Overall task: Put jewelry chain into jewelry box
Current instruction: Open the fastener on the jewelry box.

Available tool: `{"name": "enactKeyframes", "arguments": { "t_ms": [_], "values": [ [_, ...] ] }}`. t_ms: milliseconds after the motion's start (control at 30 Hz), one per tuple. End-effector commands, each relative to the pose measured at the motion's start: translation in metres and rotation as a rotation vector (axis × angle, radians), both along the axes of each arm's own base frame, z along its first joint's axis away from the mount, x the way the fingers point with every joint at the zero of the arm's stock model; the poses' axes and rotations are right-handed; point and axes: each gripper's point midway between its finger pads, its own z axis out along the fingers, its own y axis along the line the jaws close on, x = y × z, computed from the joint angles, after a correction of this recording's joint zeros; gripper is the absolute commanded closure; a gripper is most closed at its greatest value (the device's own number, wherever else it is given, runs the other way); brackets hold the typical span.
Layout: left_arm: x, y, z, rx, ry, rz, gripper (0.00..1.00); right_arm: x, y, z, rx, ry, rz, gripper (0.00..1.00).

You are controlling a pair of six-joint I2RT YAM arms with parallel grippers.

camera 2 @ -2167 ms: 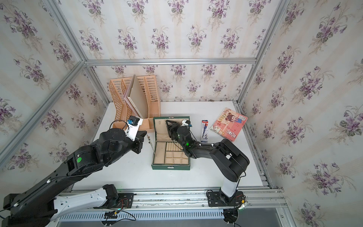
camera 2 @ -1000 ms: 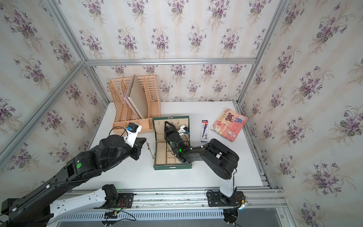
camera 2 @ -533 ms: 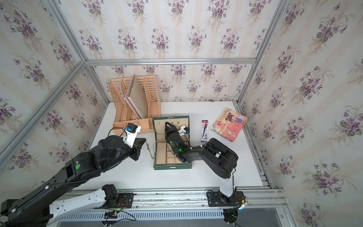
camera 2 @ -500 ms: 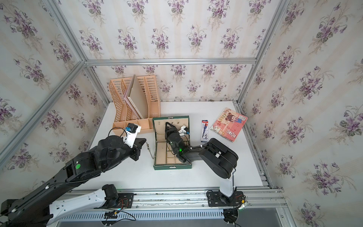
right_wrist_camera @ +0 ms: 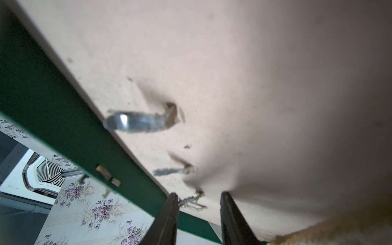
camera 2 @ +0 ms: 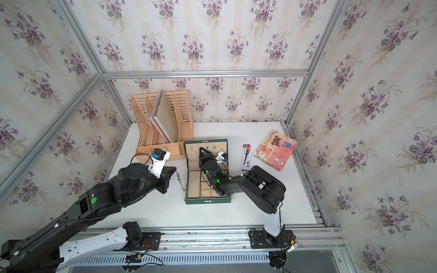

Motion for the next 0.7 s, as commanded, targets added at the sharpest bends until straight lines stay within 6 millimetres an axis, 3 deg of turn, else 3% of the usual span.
{"name": "enactKeyframes", "arguments": {
  "t_ms": [0, 667],
  "values": [
    [0.0024, -0.0032, 0.0055, -0.03, -0.013, 0.004, 1.0, -0.0048, 0.0053, -0.0116, -0.04, 0.015, 0.034, 0.63],
    [0.0023, -0.0024, 0.0049, -0.031, -0.015, 0.006, 1.0, -0.0124, 0.0138, -0.0172, -0.049, 0.017, 0.068, 0.64]
  ]
}}
